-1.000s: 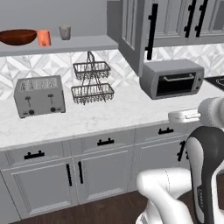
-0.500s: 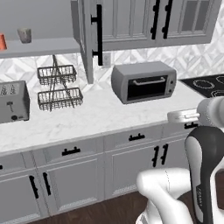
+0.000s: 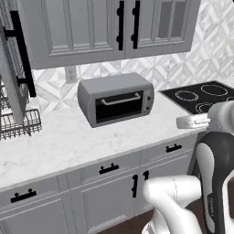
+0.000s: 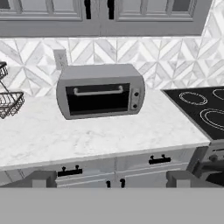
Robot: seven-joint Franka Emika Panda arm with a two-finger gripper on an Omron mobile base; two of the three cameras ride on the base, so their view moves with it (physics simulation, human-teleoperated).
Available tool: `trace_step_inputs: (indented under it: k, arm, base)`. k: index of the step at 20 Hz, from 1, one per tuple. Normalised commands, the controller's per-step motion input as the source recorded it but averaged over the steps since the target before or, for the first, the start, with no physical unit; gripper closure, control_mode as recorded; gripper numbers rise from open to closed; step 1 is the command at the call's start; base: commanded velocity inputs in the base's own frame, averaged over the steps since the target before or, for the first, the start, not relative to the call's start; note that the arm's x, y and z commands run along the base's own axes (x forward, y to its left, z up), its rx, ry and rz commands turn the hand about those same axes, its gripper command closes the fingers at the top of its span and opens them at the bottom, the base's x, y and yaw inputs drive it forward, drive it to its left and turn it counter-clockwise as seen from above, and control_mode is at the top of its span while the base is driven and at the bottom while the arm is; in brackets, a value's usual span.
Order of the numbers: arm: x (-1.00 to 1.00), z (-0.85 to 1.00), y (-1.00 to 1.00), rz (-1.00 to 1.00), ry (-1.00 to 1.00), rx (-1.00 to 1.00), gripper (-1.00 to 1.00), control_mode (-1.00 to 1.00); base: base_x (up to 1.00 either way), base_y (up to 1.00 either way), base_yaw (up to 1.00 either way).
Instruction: Gather all objects into one cabinet and sort the glasses and bowls to opposite sides.
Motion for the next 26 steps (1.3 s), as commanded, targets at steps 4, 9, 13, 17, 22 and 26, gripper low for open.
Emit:
trace_step_inputs:
  k: [4,9,13,17,22,26]
  arm:
    - [0.0,0.0,0.0,0.0,0.0,0.0,-1.0,1.0]
    - [0.0,0.0,0.0,0.0,0.0,0.0,-1.0,1.0]
    - [0.0,0.0,0.0,0.0,0.0,0.0,-1.0,1.0]
    - [0.0,0.0,0.0,0.0,0.0,0.0,-1.0,1.0]
    - [0.0,0.0,0.0,0.0,0.0,0.0,-1.0,1.0]
    - [0.0,0.0,0.0,0.0,0.0,0.0,-1.0,1.0]
  base:
    - [1.0,-0.51,-0.26]
    - [1.0,-0.73,-0.3]
    - [0.48,-1.0,-0.16]
    - [0.33,-1.0,-0.08]
    - [0.12,-1.0,-0.05]
    - [-0.25,-1.0,0.01]
